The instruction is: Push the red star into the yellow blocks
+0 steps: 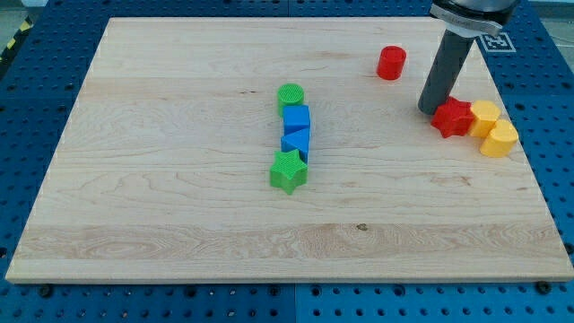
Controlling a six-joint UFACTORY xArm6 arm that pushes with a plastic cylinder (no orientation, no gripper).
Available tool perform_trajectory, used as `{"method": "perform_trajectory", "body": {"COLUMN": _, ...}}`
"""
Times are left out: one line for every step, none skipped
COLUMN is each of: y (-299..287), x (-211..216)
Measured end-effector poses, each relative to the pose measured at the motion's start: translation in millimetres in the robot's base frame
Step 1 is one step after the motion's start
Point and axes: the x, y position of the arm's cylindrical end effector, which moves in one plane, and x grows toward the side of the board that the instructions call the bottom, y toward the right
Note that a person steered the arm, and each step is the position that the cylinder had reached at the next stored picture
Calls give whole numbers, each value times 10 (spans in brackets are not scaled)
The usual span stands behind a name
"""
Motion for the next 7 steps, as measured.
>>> {"method": "perform_trajectory", "body": {"y": 0, "x": -3}}
{"method": "perform_trajectory", "body": {"y": 0, "x": -69}}
{"method": "perform_trajectory", "body": {"y": 158, "x": -13}}
{"method": "perform_trajectory", "body": {"y": 253, "x": 166}}
{"method": "perform_trajectory", "body": {"y": 253, "x": 250}}
{"method": "perform_trajectory", "body": {"y": 253, "x": 253}}
{"method": "perform_trajectory", "body": {"y": 134, "x": 189}}
